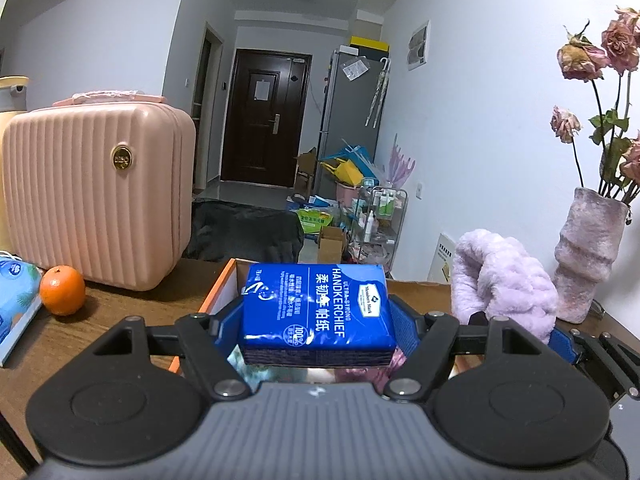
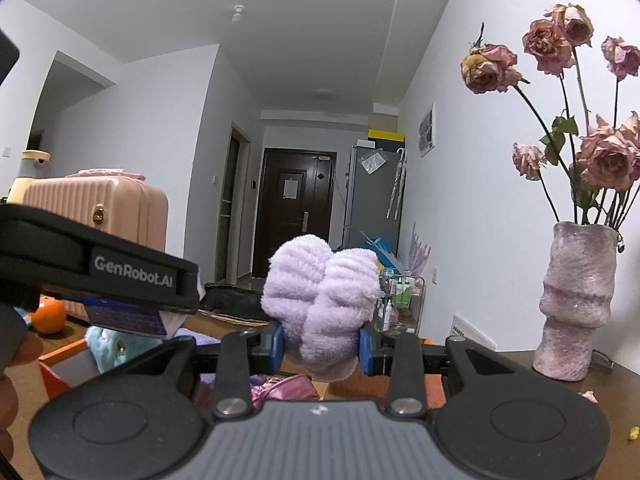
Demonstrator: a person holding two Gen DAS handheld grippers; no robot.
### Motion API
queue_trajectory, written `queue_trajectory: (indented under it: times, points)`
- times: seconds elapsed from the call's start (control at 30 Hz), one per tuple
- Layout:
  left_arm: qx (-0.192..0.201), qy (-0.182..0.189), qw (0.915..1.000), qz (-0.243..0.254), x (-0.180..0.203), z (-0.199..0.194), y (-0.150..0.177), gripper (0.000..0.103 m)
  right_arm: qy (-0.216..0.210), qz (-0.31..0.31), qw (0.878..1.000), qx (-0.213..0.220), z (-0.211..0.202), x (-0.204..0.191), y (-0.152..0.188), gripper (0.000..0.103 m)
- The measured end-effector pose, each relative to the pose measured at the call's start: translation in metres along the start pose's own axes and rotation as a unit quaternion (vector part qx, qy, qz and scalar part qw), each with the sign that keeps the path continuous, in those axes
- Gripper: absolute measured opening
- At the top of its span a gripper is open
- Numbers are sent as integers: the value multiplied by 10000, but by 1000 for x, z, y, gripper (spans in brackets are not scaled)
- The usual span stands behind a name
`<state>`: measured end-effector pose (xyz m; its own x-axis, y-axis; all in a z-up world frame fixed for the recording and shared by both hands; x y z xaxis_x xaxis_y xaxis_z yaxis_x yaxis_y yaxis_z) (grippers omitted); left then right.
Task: Organize soft objects
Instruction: 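Carry the handkerchief pack and headband in both grippers over the cardboard box, then open both grippers to drop the handkerchief pack and headband into the box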
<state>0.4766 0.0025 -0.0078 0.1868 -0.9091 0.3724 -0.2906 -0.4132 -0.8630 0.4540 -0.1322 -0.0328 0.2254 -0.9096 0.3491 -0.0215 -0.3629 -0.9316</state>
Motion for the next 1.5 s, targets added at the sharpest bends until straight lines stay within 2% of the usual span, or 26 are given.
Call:
queue_trajectory:
  times: [0.5,1.03,1.37,1.43,1.5]
  points:
    - [63,-21,10000,52,1,28,-10,74,-118,7,9999,-73,35,-1,0,34]
    - [31,-99,9998,175,1,54,-16,74,-310,124,9988,-372,69,1,2,35]
    - [-59,-155,9996,228,-1,62,-11,74,-376,165,9980,-485,73,2,4,38]
    - [-50,-164,9996,232,-1,62,-12,75,-400,203,9976,-525,74,3,5,39]
    - [-37,-220,9995,204,-3,62,-12,80,-423,247,9973,-554,73,4,6,41]
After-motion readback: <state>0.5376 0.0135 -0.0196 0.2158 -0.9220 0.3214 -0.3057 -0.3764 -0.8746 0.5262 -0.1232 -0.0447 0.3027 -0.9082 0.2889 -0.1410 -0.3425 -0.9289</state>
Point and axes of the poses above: each gripper's, at about its wrist camera, not at the fingertips, and z roughly the way its jaws point, x to its right, y to its underside, the point moved 4 cm from there along z, roughly the way its jaws point, and after that the axes turned 15 degrees about -z, right-handed, at the moved point
